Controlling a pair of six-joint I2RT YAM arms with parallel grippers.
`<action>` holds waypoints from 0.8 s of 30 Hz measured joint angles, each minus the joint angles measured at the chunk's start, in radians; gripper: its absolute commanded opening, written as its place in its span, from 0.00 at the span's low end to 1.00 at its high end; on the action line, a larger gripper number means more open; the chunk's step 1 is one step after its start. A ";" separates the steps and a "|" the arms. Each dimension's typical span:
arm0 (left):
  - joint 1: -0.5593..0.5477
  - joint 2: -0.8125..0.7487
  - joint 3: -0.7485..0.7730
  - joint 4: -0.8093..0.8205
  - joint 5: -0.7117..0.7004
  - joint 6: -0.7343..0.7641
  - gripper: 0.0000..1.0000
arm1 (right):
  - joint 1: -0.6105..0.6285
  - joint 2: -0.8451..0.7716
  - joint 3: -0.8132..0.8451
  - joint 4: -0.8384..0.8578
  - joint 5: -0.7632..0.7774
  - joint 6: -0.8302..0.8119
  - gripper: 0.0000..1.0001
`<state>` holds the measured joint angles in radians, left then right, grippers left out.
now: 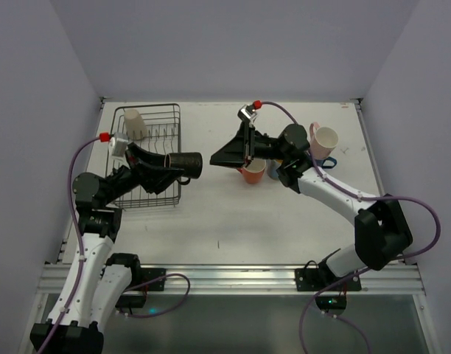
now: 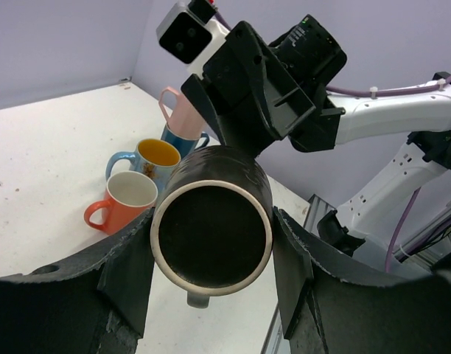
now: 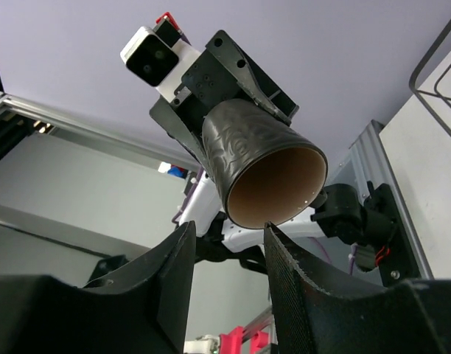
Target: Unload the cups from the dish rack
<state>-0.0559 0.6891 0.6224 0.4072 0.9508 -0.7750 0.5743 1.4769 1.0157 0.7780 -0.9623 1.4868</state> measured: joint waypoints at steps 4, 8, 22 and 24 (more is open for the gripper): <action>-0.005 -0.005 0.000 0.008 0.002 -0.002 0.00 | 0.011 0.023 0.014 0.025 -0.002 0.025 0.44; -0.007 -0.007 -0.015 0.033 0.003 -0.011 0.00 | 0.023 0.037 0.039 0.056 -0.002 0.041 0.44; -0.026 -0.008 -0.056 0.051 0.003 -0.034 0.00 | 0.082 0.116 0.125 0.088 -0.010 0.055 0.44; -0.026 -0.010 -0.056 0.040 0.003 -0.026 0.00 | 0.085 0.105 0.125 0.049 -0.007 0.019 0.44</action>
<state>-0.0814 0.6796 0.5663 0.4469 0.9539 -0.8005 0.6594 1.5818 1.1408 0.8268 -0.9691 1.5059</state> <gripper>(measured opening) 0.606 0.437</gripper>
